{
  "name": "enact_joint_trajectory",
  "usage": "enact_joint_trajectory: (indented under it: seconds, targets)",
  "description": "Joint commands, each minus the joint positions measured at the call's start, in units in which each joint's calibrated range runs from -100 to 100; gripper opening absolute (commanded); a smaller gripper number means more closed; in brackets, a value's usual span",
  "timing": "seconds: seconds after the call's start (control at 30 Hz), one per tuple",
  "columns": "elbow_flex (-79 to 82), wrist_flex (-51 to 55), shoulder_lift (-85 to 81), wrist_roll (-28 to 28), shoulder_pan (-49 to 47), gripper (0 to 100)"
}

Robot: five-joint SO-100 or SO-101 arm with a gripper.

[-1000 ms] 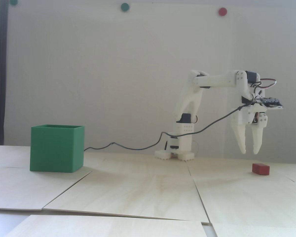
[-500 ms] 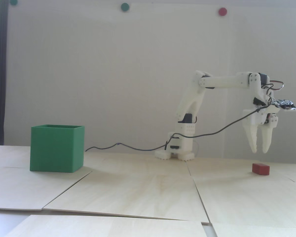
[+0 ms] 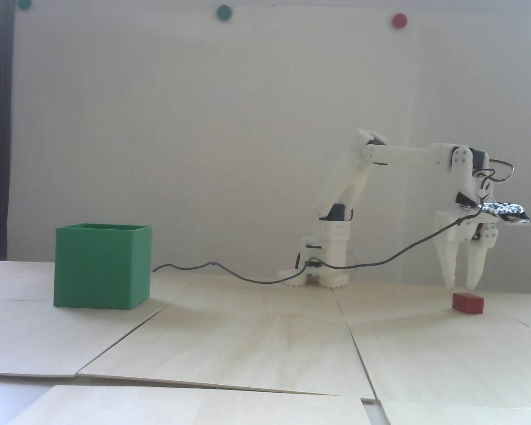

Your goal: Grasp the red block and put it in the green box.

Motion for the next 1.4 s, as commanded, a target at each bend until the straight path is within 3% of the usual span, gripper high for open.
enact_joint_trajectory:
  seconds: [0.0, 0.93, 1.1, 1.37]
  targets:
    - [-4.8, -0.1, -1.2, -1.2, 0.4, 13]
    - [-4.1, -4.5, 1.0, -3.1, 0.3, 13]
    - [-4.2, -4.5, 5.2, -3.1, 0.5, 21]
    - [-4.2, -4.5, 5.9, -3.1, 0.5, 19]
